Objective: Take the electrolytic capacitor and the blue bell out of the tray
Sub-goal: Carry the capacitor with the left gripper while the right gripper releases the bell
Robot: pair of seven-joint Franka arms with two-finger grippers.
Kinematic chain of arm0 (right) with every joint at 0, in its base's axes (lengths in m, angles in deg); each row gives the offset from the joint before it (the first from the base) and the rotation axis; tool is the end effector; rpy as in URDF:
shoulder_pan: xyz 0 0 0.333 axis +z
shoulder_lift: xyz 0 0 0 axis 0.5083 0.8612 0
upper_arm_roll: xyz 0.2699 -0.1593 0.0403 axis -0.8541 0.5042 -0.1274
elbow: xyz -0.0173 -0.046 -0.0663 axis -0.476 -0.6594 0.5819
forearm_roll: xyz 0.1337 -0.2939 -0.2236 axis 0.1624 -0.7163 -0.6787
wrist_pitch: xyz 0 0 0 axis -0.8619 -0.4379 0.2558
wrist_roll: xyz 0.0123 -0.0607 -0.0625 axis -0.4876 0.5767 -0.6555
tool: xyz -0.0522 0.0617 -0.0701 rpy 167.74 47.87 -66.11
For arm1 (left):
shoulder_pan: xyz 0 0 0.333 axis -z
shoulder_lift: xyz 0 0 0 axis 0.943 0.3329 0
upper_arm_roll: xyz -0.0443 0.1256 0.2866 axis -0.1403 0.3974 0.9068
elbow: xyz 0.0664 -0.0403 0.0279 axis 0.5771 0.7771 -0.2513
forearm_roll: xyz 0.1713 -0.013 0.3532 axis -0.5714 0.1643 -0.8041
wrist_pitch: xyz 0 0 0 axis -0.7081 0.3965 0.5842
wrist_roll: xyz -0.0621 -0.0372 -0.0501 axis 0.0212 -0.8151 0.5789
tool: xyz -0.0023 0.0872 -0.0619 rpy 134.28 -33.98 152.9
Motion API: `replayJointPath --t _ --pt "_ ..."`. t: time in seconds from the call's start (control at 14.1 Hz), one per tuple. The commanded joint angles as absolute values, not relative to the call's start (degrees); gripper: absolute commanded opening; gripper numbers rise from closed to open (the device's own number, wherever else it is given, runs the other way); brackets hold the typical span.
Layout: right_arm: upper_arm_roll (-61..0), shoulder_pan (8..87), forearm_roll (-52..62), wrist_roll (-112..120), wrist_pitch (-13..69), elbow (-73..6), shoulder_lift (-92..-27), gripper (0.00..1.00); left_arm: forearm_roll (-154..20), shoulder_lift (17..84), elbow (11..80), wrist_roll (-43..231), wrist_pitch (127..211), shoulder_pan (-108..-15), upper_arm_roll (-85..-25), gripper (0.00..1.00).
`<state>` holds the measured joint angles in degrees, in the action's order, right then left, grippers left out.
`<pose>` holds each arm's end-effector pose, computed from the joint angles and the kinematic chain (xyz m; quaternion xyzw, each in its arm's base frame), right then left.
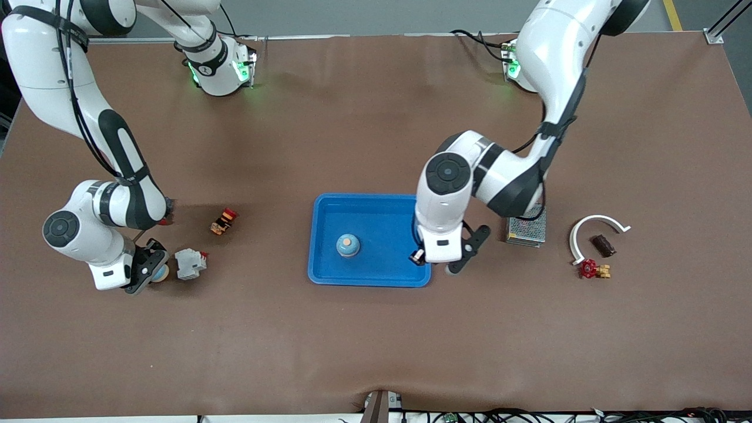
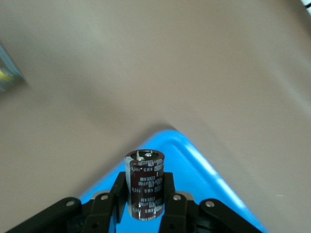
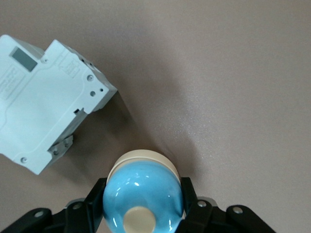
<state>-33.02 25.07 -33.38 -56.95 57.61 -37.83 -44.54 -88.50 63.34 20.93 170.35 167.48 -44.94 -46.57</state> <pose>0.6509 -0.0934 0.1800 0.8686 0.4940 0.0099 0.0358 0.6235 -0.3937 0.3517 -0.9251 -0.3761 -0.0512 0.0088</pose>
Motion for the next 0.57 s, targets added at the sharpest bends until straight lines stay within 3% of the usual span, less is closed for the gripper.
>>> replayJointPath --t 0.0,0.21,0.5 --pt "-34.34 23.61 -32.64 -56.9 57.3 -37.25 -44.62 1.0 -87.55 57.55 23.32 160.74 159.99 -48.21 -46.79 0.0" --pt "-34.34 23.52 -30.27 -57.07 55.29 -37.08 -45.06 1.0 -86.67 54.38 24.02 153.81 154.88 -51.12 -46.88 0.0" --pt "-34.25 24.05 -28.16 -55.68 44.49 -30.76 -45.68 1.0 -86.14 50.17 27.52 147.2 152.67 -55.0 -46.88 0.0"
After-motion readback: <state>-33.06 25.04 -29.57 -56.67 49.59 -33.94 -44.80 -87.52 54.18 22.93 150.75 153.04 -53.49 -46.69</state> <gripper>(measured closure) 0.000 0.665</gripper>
